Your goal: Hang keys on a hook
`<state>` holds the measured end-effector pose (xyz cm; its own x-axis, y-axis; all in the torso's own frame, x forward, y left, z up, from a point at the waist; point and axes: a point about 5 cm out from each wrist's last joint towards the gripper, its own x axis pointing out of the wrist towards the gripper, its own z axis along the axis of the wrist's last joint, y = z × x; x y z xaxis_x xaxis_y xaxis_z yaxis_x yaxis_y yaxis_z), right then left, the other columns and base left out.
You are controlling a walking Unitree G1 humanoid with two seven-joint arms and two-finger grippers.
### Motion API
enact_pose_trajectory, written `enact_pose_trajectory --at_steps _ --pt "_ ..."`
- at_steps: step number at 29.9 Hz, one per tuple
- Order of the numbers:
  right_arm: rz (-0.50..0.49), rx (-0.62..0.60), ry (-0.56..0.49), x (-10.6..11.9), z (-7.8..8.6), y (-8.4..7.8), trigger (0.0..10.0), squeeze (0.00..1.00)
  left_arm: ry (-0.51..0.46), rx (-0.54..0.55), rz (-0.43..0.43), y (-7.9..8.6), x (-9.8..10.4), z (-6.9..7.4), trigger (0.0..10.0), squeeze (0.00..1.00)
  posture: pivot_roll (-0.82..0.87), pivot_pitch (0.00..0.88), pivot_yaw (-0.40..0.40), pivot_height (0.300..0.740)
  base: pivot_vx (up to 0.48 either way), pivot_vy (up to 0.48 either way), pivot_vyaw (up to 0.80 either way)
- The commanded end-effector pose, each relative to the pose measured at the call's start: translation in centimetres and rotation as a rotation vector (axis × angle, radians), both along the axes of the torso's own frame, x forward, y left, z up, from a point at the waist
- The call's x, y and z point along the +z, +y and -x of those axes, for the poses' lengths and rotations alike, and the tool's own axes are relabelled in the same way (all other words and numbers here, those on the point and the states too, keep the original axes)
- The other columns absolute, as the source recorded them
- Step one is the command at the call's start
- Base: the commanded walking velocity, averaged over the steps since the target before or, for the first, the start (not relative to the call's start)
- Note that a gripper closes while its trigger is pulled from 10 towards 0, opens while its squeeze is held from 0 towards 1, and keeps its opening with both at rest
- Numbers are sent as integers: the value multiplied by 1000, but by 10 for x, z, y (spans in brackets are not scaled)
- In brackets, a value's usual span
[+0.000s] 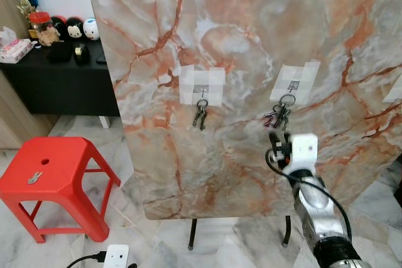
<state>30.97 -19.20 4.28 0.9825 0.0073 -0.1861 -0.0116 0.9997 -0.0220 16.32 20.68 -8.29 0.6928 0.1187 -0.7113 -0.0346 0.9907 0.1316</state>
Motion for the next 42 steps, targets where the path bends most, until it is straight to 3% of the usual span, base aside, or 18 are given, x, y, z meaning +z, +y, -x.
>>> enact_pose_trajectory --at_steps 1,7,9,10,11,12,16,23,35,42 --pt "-14 -51 118 -25 16 -9 10000 0 24 -11 2 -5 -3 5 10000 0 -15 0 -69 740 0 0 0" --pt "27 -78 314 -60 44 -16 10000 0 37 -27 7 -4 -4 4 10000 0 -14 0 -64 740 0 0 0" --pt "21 -88 446 -80 64 -17 10000 0 40 -32 6 -4 -3 3 10000 0 -15 0 -60 740 0 0 0" --pt "16 -96 563 -97 85 -16 10000 0 39 -34 5 -3 -3 2 10000 0 -17 0 -58 740 0 0 0" --pt "16 -96 563 -97 85 -16 10000 0 39 -34 5 -3 -3 2 10000 0 -17 0 -58 740 0 0 0" --pt "9 -131 638 -108 100 -19 10000 0 38 -36 5 -3 -2 1 10000 0 -16 0 -58 740 0 0 0" --pt "-56 -243 737 -123 128 -22 10000 0 38 -41 6 -2 -2 1 10000 0 -8 0 -55 740 0 0 0" --pt "-48 -200 795 -130 143 -21 10000 0 47 -42 9 -2 -3 3 10000 0 -13 0 -52 740 0 0 0" --pt "16 -120 822 -130 142 -20 10000 0 29 -29 19 -8 -3 1 10000 0 0 0 -66 740 0 304 0" --pt "74 -116 819 -128 145 -35 10000 0 23 -13 24 -7 -2 1 10000 0 3 0 -73 740 0 358 221"
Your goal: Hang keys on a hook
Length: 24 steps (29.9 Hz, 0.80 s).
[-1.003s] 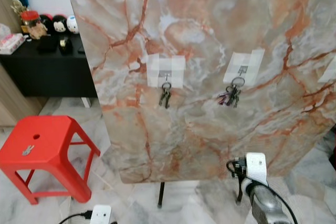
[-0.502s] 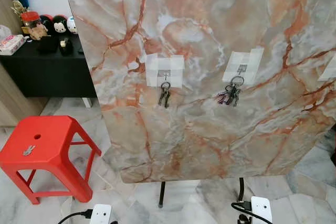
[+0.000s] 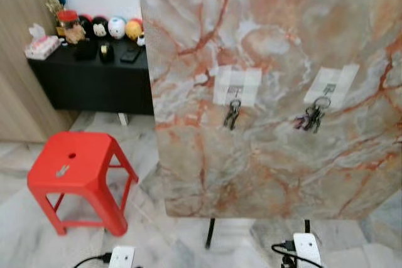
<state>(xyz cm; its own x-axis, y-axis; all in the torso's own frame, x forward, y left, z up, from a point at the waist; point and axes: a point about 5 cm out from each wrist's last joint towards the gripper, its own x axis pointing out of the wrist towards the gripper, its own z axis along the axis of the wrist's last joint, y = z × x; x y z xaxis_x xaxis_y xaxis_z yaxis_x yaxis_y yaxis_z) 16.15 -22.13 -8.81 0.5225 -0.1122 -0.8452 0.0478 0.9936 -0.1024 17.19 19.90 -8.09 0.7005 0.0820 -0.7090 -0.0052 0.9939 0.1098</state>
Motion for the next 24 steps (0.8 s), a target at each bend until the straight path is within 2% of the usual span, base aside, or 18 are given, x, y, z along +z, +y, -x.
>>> enact_pose_trajectory --at_steps 1,8,14,24 --pt "16 -6 -7 3 -3 -7 10000 0 29 17 3 0 -4 9 10000 0 3 0 -73 740 0 360 775" --pt "4 -41 -6 4 -2 -13 10000 0 13 13 7 -8 -3 3 10000 0 -2 0 -74 740 0 357 111" --pt "8 -21 -8 4 -3 -12 10000 0 22 19 8 -4 -4 6 10000 0 -6 0 -75 740 0 358 0" --pt "-5 2 -7 1 -8 7 10000 0 22 23 6 -3 -4 7 10000 0 -5 0 -76 740 0 355 0"
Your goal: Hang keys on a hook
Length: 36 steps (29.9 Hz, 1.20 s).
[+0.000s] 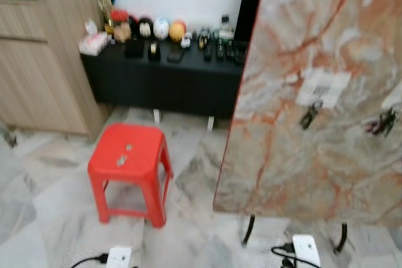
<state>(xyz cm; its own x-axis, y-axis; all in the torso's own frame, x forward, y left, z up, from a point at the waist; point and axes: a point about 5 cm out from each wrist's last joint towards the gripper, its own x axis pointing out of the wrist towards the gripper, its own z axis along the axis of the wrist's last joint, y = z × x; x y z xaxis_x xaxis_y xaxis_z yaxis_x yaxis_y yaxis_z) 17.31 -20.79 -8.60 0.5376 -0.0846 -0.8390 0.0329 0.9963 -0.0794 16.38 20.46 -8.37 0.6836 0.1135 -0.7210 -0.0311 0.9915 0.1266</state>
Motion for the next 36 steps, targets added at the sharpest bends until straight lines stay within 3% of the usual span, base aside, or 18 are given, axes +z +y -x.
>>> enact_pose_trajectory --at_steps 1,12,23,36 --pt "16 -13 10 -1 4 -4 10000 0 2 -5 23 -9 -1 -1 10000 0 -5 0 -76 740 0 356 0" --pt "33 -26 16 0 11 -23 10000 0 1 -1 25 -9 -1 -2 10000 0 -3 0 -80 740 0 351 0" --pt "17 -11 10 -2 7 -6 10000 0 -1 3 26 -9 -1 -2 10000 0 -2 0 -82 740 0 349 0" --pt "17 -23 2 0 6 -13 10000 0 -3 5 24 -7 0 -4 10000 0 0 0 -81 740 0 350 0"
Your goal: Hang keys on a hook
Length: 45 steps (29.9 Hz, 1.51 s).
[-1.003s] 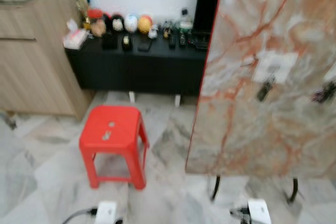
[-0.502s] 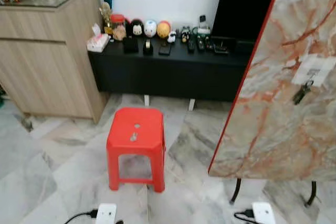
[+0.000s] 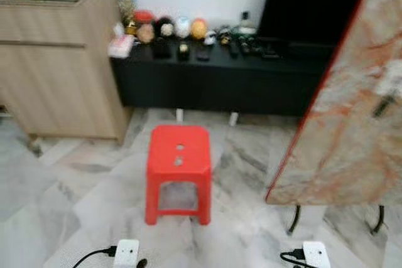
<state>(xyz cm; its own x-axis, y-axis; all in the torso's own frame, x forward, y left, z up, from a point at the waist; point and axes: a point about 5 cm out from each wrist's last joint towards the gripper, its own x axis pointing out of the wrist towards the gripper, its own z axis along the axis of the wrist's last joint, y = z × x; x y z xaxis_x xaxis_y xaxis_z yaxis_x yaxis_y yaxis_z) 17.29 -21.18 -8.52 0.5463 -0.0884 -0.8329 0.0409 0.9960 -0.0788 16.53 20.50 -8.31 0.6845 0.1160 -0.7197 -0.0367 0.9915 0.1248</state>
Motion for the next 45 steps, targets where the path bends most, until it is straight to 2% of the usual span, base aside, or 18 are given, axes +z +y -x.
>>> enact_pose_trajectory --at_steps 1,8,22,24,25,27,29,40,45 --pt "17 -16 13 0 5 -9 10000 0 -1 0 22 -8 -1 -2 10000 0 0 0 -81 740 0 349 0" --pt "-4 -22 2 0 -1 3 10000 0 -3 1 19 -6 0 -3 10000 0 17 0 -76 740 0 345 0" --pt "-27 -75 -5 0 1 -3 10000 0 15 -39 -16 6 1 0 10000 0 10 0 -14 740 0 325 0" --pt "-31 -84 -6 0 1 -2 10000 0 18 -50 -22 7 1 0 10000 0 6 0 -13 740 0 0 0" --pt "-37 -76 -2 -3 4 7 10000 0 23 -64 -30 6 1 0 10000 0 9 0 -15 740 0 0 0" --pt "-41 -69 3 -5 6 14 10000 0 23 -66 -30 5 0 0 10000 0 16 0 -21 740 0 0 0" --pt "-42 -65 6 -6 6 16 10000 0 23 -67 -29 5 0 0 10000 0 19 0 -23 740 0 0 0" --pt "-34 -60 6 -4 5 11 10000 0 44 -69 -56 6 2 -6 10000 0 18 0 -17 740 0 0 0" --pt "-50 -73 -12 -2 -2 13 10000 0 53 -74 -74 9 4 -11 10000 0 20 0 -5 740 0 0 0"
